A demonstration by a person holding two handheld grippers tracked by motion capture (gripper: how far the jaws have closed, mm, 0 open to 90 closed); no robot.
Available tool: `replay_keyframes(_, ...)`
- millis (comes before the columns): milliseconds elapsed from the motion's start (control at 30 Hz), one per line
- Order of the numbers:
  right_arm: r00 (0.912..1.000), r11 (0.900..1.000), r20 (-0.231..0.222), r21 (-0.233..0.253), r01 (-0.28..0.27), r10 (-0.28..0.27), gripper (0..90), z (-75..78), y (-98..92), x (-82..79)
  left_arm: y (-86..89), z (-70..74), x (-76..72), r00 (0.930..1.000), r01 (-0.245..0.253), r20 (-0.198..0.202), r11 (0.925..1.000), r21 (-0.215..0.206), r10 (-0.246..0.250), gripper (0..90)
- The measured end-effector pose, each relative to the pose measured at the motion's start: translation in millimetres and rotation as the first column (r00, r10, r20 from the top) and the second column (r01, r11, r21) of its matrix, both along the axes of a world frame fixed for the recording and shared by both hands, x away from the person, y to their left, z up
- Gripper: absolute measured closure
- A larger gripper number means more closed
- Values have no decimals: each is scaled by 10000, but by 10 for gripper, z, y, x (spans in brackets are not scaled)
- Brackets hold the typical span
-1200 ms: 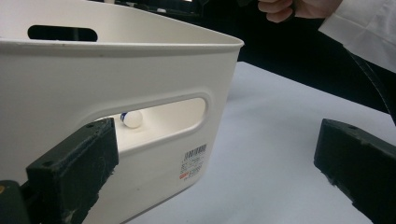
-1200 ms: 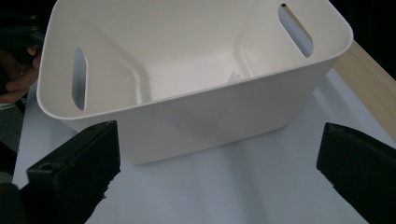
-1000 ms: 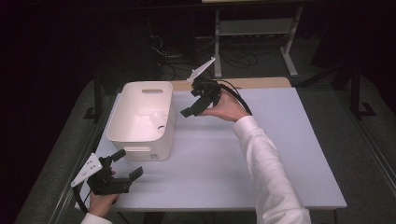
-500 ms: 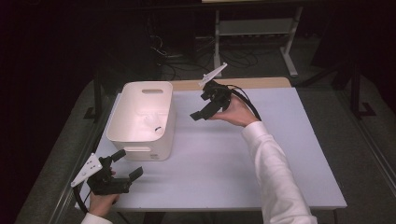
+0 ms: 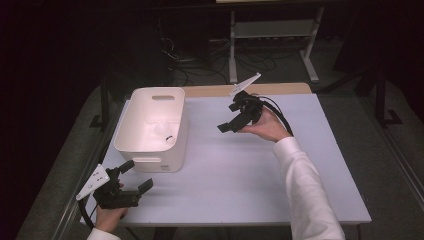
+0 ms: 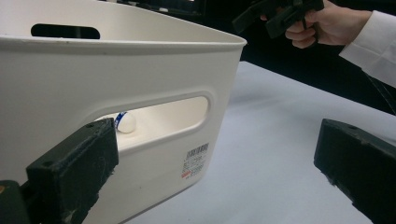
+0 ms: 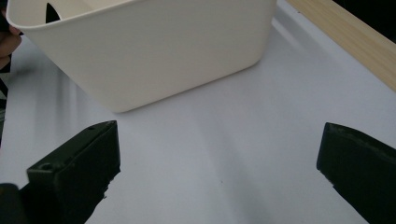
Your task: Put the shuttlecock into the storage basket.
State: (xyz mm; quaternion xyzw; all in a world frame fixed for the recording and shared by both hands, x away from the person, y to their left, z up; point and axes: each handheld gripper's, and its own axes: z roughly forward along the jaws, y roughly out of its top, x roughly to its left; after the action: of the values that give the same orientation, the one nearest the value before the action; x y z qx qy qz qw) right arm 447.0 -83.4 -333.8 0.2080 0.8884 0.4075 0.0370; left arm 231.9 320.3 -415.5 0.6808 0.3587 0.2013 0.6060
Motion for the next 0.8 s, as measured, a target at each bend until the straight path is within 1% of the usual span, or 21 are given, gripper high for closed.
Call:
replay_keyframes(133, 9999, 9999, -85, 109, 125, -124, 0, -33, -72, -16, -8, -1, -1, 10000, -30, -1, 10000, -94, 30, 0)
replay_keyframes(167, 9991, 9995, -319, 122, 286, -282, 0, -45, -110, -44, -6, -1, -1, 10000, -46, 4, 10000, -63, 46, 0)
replay_keyframes(267, 9990, 9993, -322, 162, 325, -320, 0, -70, -174, -61, -7, -2, -3, 10000, -93, -31, 9999, -45, 93, 0)
replay_keyframes(333, 9981, 9986, -453, 283, 442, -429, 0, -81, -224, -85, -6, -3, -2, 10000, -92, -29, 10000, -26, 92, 0)
replay_keyframes(367, 9967, 9974, -605, 445, 572, -544, 0, -84, -243, -104, -8, -4, -2, 9999, -102, -42, 9999, -44, 102, 0)
replay_keyframes(400, 9971, 9974, -527, 443, 572, -548, 0, -92, -272, -107, -8, -4, -2, 9999, -102, -42, 9999, -44, 102, 0)
replay_keyframes(467, 9968, 9969, -546, 491, 619, -592, 0, -100, -299, -116, -7, -5, 0, 9999, -114, -44, 9999, -64, 114, 0)
replay_keyframes(500, 9961, 9961, -512, 482, 745, -720, 0, -124, -352, -131, -6, -6, 1, 9999, -108, -25, 9999, -100, 108, 0)
replay_keyframes(567, 9955, 9958, -510, 404, 819, -799, 0, -144, -384, -148, -4, -6, 0, 9999, -119, -32, 9999, -117, 118, 0)
replay_keyframes(700, 9943, 9948, -582, 433, 919, -893, 0, -166, -436, -194, -1, -7, -1, 9999, -113, -36, 9999, -119, 113, 0)
replay_keyframes(800, 9943, 9941, -522, 505, 959, -932, 0, -168, -465, -228, 3, -6, -3, 9999, -140, -60, 9998, -135, 139, 0)
